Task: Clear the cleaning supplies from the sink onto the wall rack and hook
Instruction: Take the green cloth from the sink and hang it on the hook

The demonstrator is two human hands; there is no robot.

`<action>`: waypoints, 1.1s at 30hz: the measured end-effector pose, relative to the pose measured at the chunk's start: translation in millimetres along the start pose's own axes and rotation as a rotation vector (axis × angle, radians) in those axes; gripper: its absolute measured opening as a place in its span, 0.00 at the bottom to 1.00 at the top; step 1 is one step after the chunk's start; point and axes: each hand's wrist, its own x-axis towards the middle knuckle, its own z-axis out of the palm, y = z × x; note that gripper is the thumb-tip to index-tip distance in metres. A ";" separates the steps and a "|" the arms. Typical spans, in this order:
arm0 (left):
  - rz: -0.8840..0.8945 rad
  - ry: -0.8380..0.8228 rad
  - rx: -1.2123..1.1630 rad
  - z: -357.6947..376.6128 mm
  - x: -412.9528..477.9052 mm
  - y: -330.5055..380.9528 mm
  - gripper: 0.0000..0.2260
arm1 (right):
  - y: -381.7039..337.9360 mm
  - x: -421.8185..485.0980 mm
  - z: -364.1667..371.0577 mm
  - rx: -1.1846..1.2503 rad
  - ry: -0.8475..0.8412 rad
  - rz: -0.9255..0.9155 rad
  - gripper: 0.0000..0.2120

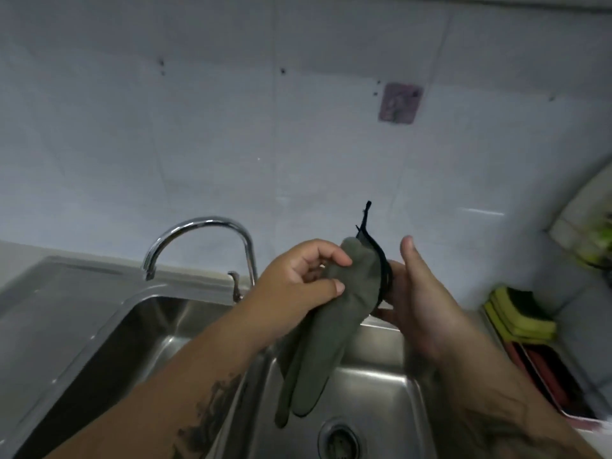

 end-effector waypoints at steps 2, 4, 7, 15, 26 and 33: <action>0.010 -0.076 0.062 8.4 -4.3 7.3 0.12 | -18.5 1.7 -10.9 0.169 -0.097 0.039 0.40; 0.007 -0.121 0.083 13.7 -9.2 8.9 0.11 | -33.4 3.4 -15.9 0.229 -0.040 0.051 0.35; -0.016 -0.148 0.031 20.9 -17.0 1.3 0.10 | -46.7 7.8 -15.1 0.274 0.114 0.030 0.21; -0.085 0.005 -0.143 49.0 -16.9 -36.2 0.12 | -61.6 32.4 -7.7 0.272 0.384 -0.061 0.12; -0.217 0.114 -0.336 52.2 42.5 -41.3 0.12 | -133.2 111.5 -5.3 0.078 0.491 -0.318 0.06; -0.166 0.139 -0.354 48.2 72.6 -39.3 0.11 | -142.8 146.7 -19.2 0.041 0.523 -0.376 0.11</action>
